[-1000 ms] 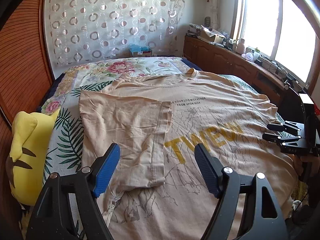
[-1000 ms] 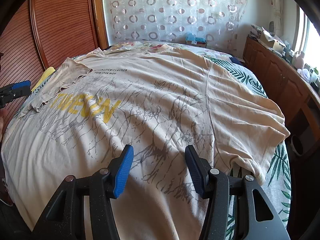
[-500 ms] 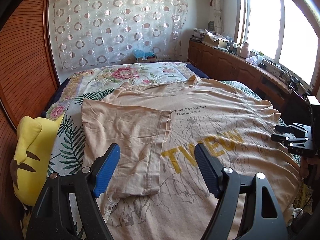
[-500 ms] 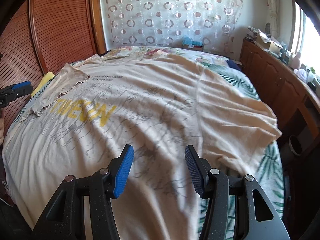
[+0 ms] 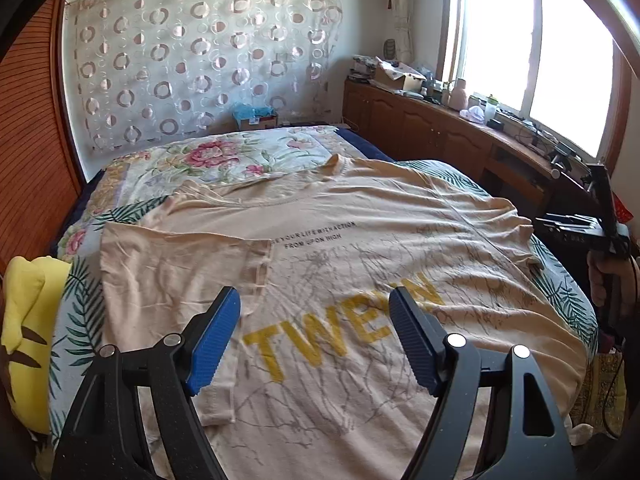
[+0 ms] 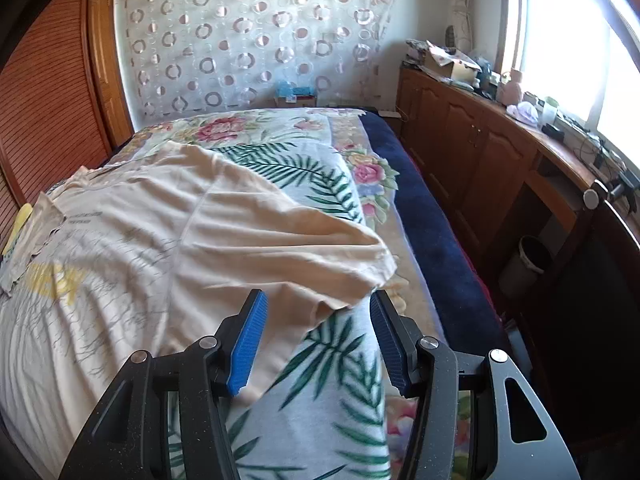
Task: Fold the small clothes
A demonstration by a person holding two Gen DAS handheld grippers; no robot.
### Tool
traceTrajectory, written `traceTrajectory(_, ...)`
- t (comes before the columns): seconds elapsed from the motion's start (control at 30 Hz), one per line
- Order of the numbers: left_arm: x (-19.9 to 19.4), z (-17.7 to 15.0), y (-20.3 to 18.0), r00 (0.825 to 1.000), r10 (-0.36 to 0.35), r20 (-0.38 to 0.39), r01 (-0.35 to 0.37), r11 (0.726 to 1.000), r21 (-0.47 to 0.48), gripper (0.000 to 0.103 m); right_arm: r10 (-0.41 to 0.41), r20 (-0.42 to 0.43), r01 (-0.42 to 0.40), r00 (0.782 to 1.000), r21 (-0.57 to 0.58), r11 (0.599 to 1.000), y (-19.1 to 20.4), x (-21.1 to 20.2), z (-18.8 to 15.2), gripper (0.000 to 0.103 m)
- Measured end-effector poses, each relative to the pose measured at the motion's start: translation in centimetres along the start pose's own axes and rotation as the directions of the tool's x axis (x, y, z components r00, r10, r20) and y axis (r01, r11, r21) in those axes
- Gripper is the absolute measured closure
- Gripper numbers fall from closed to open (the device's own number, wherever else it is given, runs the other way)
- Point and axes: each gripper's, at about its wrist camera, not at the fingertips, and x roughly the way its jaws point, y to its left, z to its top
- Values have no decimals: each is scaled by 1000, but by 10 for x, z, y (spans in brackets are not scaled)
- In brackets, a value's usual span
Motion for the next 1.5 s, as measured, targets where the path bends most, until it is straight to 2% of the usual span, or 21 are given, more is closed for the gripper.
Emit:
traceTrajectory(0.23, 5, -10, -10, 999, -16, -28, 16, 1000, 8, 25, 38, -61, -36, 997, 35, 999, -11, 31, 10, 48)
traceTrajectory(0.37, 4, -16, -8, 999, -17, -34, 17, 1000, -4, 25, -1, -84, 3, 996, 24, 1000, -10, 41, 21, 48)
traceTrajectory(0.5, 2, -19, -4, 999, -16, -33, 15, 1000, -16, 25, -4, -79, 3, 997, -7, 1000, -2, 42, 25, 59)
traceTrajectory(0.57, 1, -20, -2, 999, -9, -31, 9, 1000, -18, 25, -15, -64, 12, 998, -51, 999, 4, 43, 24, 68)
traceTrajectory(0.7, -3, -22, 4, 1000, 3, -21, -4, 999, -33, 25, -12, -52, 6, 999, -118, 993, 16, 46, 21, 92)
traceTrajectory(0.8, -5, -23, 8, 1000, 7, -17, -8, 999, -44, 25, -47, -44, 39, 998, -174, 984, 24, 47, 19, 96)
traceTrajectory(0.93, -6, -24, 10, 1000, 13, -13, -14, 999, -49, 25, -28, 3, 28, 1000, -189, 982, 36, 32, 24, 97)
traceTrajectory(1.07, -12, -25, 13, 1000, 23, -2, -23, 998, -52, 25, 34, 74, -16, 997, -229, 973, 62, 9, 39, 97)
traceTrajectory(1.23, -16, -25, 18, 1000, 29, 7, -28, 998, -58, 25, 169, 114, -125, 979, -322, 938, 121, -15, 57, 97)
traceTrajectory(1.3, -17, -25, 21, 1000, 30, 10, -29, 998, -62, 25, 236, 93, -191, 967, -346, 918, 149, -19, 59, 97)
traceTrajectory(1.4, -18, -25, 24, 999, 37, 8, -37, 997, -64, 25, 344, 69, -299, 936, -356, 885, 180, -21, 61, 97)
traceTrajectory(1.47, -19, -25, 26, 999, 43, 9, -42, 997, -67, 25, 356, 70, -310, 932, -360, 880, 191, -22, 62, 91)
traceTrajectory(1.5, -19, -25, 27, 999, 44, 10, -43, 997, -69, 25, 351, 77, -302, 933, -364, 881, 190, -18, 66, 83)
